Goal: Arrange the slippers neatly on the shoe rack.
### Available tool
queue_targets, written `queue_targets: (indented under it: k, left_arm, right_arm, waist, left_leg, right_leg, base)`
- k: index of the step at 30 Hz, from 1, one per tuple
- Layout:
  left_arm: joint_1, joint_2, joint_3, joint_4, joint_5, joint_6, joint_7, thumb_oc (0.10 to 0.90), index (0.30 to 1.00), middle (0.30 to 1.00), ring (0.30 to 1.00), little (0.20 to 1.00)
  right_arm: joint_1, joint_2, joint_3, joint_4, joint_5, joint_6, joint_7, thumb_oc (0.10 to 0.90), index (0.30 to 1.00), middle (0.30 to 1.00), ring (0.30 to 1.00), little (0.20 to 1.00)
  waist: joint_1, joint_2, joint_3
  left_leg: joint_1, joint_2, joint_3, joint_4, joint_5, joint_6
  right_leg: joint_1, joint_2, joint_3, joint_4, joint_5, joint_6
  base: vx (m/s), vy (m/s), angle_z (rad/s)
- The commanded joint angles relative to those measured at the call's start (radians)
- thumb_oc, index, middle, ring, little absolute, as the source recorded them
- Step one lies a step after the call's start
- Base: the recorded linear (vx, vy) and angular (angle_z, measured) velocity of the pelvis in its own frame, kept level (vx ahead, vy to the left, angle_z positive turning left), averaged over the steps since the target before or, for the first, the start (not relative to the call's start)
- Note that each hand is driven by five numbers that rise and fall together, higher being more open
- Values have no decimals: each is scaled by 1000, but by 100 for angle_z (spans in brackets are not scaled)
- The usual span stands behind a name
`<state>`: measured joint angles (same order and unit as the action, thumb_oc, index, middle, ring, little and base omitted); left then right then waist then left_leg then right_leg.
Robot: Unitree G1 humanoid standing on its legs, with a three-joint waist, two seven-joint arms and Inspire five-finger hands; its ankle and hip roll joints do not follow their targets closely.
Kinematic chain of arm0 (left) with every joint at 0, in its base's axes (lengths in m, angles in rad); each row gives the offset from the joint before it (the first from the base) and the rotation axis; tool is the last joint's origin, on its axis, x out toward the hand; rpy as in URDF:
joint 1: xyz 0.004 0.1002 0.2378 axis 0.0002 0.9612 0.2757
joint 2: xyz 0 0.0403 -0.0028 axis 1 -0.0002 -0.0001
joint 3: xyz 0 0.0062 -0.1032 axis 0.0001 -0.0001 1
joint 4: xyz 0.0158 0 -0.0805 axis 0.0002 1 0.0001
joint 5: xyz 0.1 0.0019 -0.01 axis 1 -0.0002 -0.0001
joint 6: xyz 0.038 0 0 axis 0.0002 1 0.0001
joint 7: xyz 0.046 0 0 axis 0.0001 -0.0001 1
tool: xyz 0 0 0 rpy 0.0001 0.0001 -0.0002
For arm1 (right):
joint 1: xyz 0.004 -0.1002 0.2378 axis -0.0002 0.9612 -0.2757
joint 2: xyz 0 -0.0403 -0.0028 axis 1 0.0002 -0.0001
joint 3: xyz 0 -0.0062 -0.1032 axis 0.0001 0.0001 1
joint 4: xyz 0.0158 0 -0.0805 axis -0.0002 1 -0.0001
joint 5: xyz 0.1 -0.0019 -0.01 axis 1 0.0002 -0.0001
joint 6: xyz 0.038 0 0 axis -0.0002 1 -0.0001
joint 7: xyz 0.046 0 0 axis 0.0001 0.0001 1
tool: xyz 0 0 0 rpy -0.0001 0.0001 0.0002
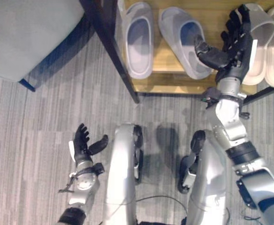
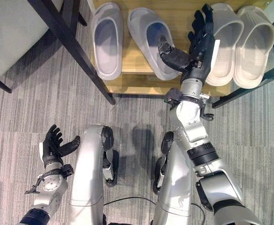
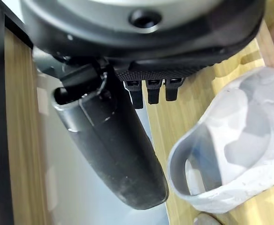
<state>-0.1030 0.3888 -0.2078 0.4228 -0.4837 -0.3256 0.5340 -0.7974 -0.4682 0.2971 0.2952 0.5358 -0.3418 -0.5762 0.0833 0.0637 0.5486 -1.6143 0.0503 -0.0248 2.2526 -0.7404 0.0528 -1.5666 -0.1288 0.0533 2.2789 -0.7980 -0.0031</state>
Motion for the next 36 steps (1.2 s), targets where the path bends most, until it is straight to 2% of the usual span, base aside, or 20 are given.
queue_targets:
  k: [1,5,11,17,27,36]
  left_arm:
    - [6,47,-8,-58,55,-63,11,800,900,900,900,900]
    - [15,35,0,-56,29,-69,-4,800,900,900,900,900]
    - [9,37,-4,-71,70,-57,-3,800,900,900,900,900]
    - [4,37,-10,-57,101,-53,9,800,900,900,900,900]
    - [-23,63,-35,-36,219,-51,92,800,900,900,900,900]
    - [-31,77,-48,-32,240,-59,121,800,900,900,900,900]
  right_arm:
    - [-80,-11,-24,-132,-104,-81,29,800,900,900,900,900]
    - [-28,-4,-30,-166,-98,-87,51,800,900,900,900,900]
    - [98,32,-27,-254,-100,-92,96,800,900,900,900,900]
    - [122,72,16,-297,-100,-97,126,800,900,900,900,900]
    - [21,141,126,-255,-101,-93,141,800,900,900,900,900]
    - [-98,211,197,-158,-66,-97,143,800,900,900,900,900]
  waist:
    - [42,-33,-29]
    - [43,-29,-29]
    - [31,-32,-29]
    - [26,-32,-29]
    - [36,-25,-29]
    - [45,-26,-29]
  left_leg:
    - [44,-34,-111,38,-82,40]
    - [44,-36,-113,36,-83,42]
    - [44,-34,-111,44,-84,41]
    - [44,-33,-113,47,-84,42]
    - [44,-32,-110,54,-79,38]
    - [44,-35,-112,59,-73,35]
  right_leg:
    - [-3,-9,55,31,13,-90]
    - [-3,-9,56,24,13,-89]
    - [-3,-5,54,27,14,-86]
    - [-3,-1,56,24,15,-87]
    - [-3,-5,59,33,19,-86]
    - [-3,-1,63,34,26,-86]
  base:
    - [0,0,0]
    - [0,0,0]
    - [0,0,0]
    - [0,0,0]
    - [0,0,0]
    - [0,0,0]
